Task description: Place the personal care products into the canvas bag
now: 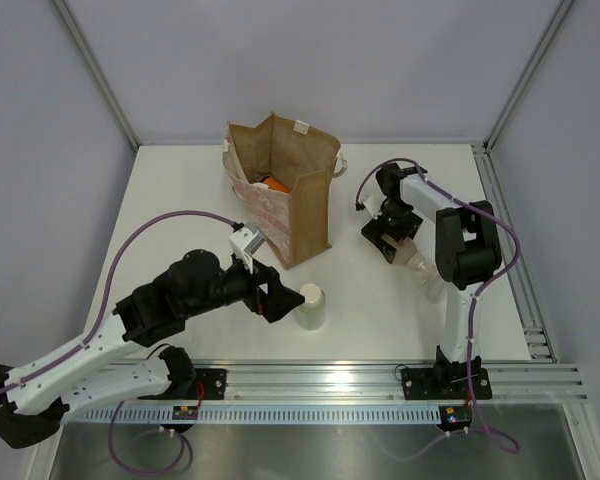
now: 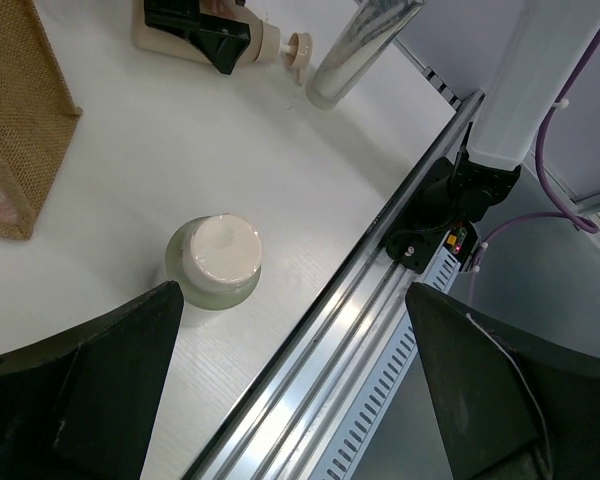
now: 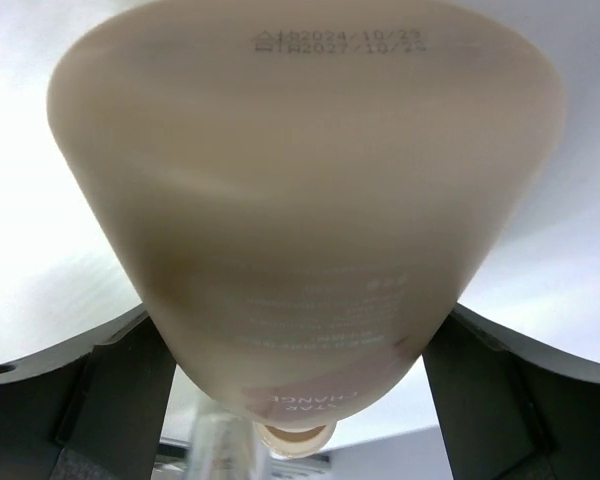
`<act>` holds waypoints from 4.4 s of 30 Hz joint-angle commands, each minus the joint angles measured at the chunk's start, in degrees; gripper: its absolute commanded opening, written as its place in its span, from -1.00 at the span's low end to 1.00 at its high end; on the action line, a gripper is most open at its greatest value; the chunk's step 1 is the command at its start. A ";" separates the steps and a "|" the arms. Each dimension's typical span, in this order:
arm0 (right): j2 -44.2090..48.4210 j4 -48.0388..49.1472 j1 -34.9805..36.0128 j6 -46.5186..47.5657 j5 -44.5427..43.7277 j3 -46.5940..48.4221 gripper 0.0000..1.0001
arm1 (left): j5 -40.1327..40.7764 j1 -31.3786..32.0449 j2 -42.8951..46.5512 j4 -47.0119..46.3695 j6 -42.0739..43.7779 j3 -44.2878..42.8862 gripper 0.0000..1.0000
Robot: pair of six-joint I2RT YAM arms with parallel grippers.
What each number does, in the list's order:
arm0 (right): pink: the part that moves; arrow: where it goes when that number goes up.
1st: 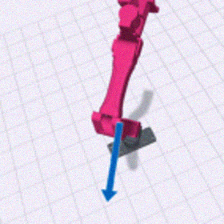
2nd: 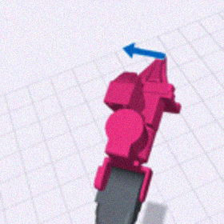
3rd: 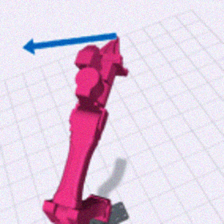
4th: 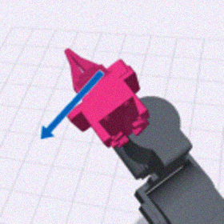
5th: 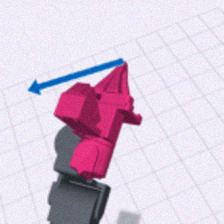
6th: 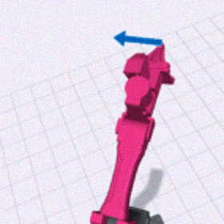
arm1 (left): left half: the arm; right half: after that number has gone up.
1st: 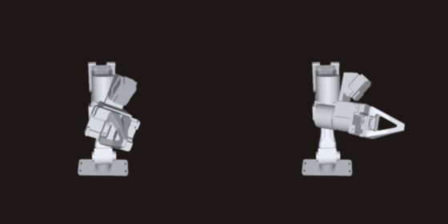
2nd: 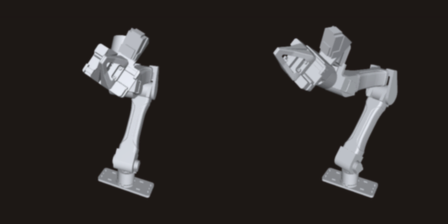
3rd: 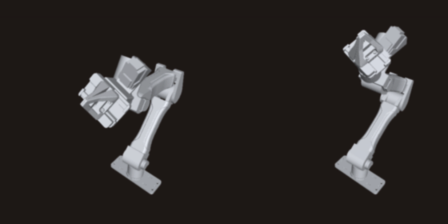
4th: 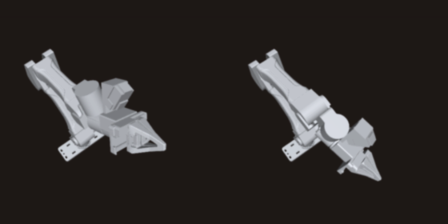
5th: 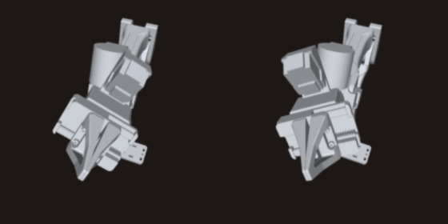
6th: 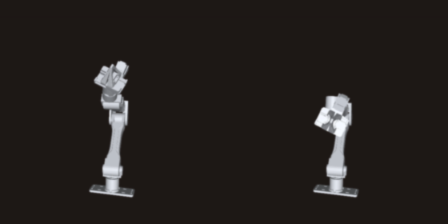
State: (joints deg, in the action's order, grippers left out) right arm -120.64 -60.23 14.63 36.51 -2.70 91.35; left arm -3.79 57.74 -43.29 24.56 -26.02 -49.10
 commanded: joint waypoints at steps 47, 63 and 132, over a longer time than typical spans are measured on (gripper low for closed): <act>7.52 -15.70 -16.13 -9.88 70.80 6.38 -0.82 | 3.44 0.27 -19.39 -3.20 28.22 -15.77 0.98; 8.13 -14.12 -14.90 -29.05 81.80 37.41 -0.81 | 13.54 0.27 7.07 5.23 17.50 -4.34 0.98; 4.63 27.09 14.81 -21.13 27.93 35.83 0.99 | 12.84 0.27 13.84 -1.44 -5.53 15.44 0.98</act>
State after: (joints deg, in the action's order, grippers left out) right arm -119.81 -39.48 29.56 14.92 26.37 126.72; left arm 10.26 57.76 -29.43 26.39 -30.52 -33.63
